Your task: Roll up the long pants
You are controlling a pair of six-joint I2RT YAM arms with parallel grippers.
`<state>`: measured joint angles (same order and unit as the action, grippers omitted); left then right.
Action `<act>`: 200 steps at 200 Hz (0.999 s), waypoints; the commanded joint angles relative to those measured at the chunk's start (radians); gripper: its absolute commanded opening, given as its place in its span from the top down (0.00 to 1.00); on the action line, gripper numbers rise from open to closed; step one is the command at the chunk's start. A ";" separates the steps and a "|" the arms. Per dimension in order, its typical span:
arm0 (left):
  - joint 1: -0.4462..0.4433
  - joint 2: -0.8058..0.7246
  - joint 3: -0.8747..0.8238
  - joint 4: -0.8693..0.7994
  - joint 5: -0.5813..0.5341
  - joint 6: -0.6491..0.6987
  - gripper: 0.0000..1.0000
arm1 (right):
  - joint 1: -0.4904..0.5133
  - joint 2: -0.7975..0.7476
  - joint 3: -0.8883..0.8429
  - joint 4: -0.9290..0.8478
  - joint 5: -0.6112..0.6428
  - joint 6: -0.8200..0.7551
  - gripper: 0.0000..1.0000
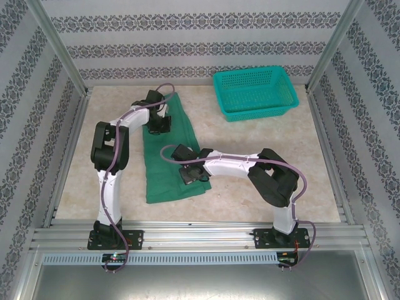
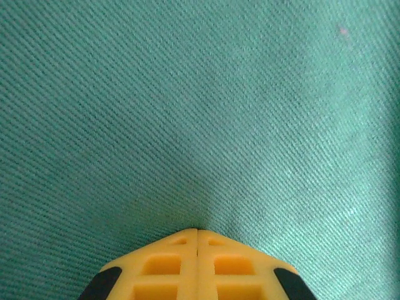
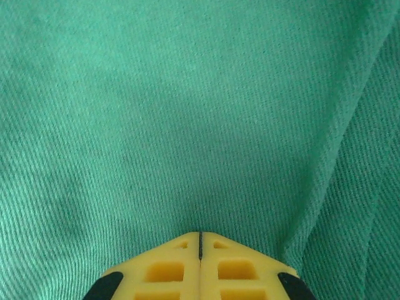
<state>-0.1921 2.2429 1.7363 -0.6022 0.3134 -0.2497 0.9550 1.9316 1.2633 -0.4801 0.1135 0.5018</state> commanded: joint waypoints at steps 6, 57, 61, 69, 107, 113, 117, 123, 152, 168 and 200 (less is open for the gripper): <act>-0.024 0.056 0.084 0.000 0.021 0.037 0.76 | 0.007 -0.035 -0.004 -0.033 0.038 0.027 1.00; -0.063 -0.311 -0.251 0.191 -0.239 0.062 0.26 | -0.020 -0.270 -0.056 -0.083 0.256 0.009 0.04; -0.073 -0.361 -0.296 0.194 -0.265 0.060 0.25 | -0.030 -0.289 -0.064 -0.086 0.251 0.010 0.02; -0.100 -0.439 -0.377 0.181 -0.322 0.058 0.25 | -0.052 -0.326 -0.083 -0.090 0.233 0.014 0.02; -0.360 -0.728 -0.670 -0.023 -0.645 -0.027 0.26 | -0.143 -0.439 -0.195 -0.068 0.177 0.027 0.02; -0.402 -0.750 -0.698 -0.069 -0.677 -0.060 0.26 | -0.156 -0.446 -0.206 -0.066 0.158 0.031 0.02; -0.429 -0.763 -0.716 -0.098 -0.691 -0.085 0.26 | -0.164 -0.449 -0.215 -0.064 0.144 0.031 0.02; -0.461 -0.778 -0.737 -0.143 -0.703 -0.126 0.26 | -0.172 -0.451 -0.225 -0.056 0.120 0.033 0.02; -0.604 -0.827 -0.794 -0.295 -0.810 -0.241 0.26 | -0.181 -0.450 -0.273 -0.019 0.055 0.052 0.02; -0.659 -0.817 -0.756 -0.358 -0.812 -0.267 0.26 | -0.182 -0.442 -0.288 -0.016 0.054 0.059 0.02; -0.675 -0.764 -0.682 -0.402 -0.801 -0.288 0.22 | -0.179 -0.422 -0.307 0.041 -0.027 0.074 0.02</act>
<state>-0.8581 1.4525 0.9897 -0.9039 -0.4194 -0.4725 0.7746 1.4864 0.9749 -0.4965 0.1596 0.5495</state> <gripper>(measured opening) 0.770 0.977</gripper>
